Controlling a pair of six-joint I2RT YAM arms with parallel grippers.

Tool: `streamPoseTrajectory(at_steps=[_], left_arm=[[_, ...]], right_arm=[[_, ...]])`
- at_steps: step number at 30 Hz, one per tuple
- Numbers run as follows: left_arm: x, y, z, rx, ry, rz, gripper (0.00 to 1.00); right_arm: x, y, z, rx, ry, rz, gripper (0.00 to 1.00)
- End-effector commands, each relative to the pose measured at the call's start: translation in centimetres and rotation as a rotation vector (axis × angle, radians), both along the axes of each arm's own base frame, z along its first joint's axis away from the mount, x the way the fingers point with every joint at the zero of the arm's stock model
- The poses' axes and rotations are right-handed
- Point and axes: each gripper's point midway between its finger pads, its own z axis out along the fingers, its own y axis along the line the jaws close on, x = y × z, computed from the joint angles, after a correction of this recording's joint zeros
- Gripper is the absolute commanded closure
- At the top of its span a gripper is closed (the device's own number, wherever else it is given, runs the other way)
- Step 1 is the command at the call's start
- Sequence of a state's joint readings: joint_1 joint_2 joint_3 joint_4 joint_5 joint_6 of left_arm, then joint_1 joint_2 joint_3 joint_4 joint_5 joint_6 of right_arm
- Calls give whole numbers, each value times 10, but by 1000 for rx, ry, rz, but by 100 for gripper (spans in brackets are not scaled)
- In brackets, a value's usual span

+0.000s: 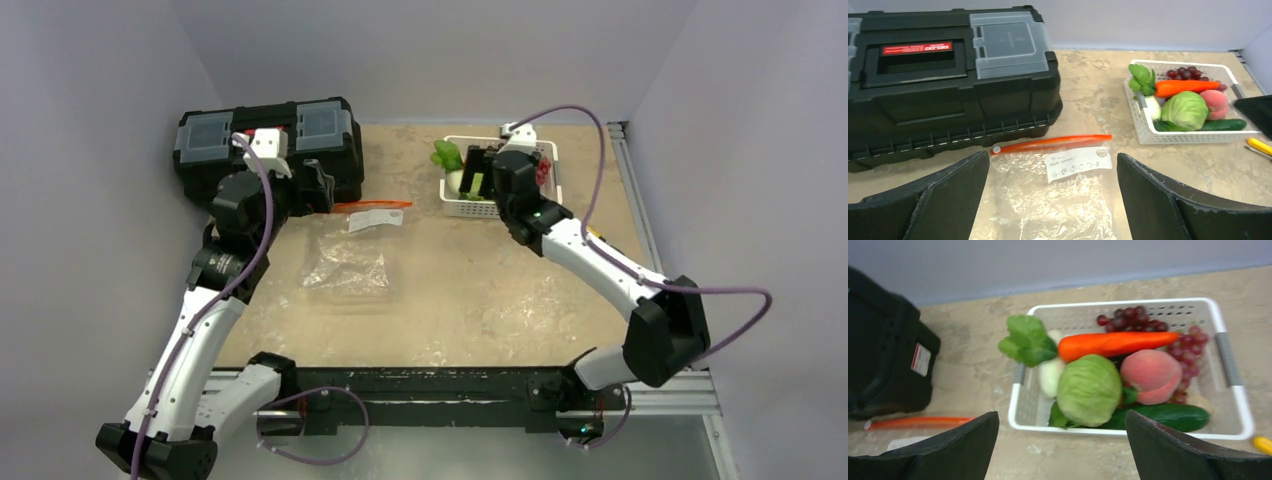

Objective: Place the food in the zip-top bag and seal the zipper
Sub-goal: Pick up the zipper food storage bag at the center of the board.

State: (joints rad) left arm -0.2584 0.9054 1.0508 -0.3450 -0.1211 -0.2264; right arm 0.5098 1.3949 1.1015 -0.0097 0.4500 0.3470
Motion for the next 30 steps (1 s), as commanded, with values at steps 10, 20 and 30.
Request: streamPoseTrajectory(at_steps=[10, 20, 30], left_arm=[[-8, -38, 26, -14, -84, -209, 2], [-8, -50, 22, -21, -71, -271, 2], [-4, -59, 17, -32, -47, -306, 2]], right_arm=[[33, 181, -25, 176, 72, 529, 1], [58, 233, -116, -35, 220, 806, 1], [36, 256, -173, -51, 396, 1037, 1]])
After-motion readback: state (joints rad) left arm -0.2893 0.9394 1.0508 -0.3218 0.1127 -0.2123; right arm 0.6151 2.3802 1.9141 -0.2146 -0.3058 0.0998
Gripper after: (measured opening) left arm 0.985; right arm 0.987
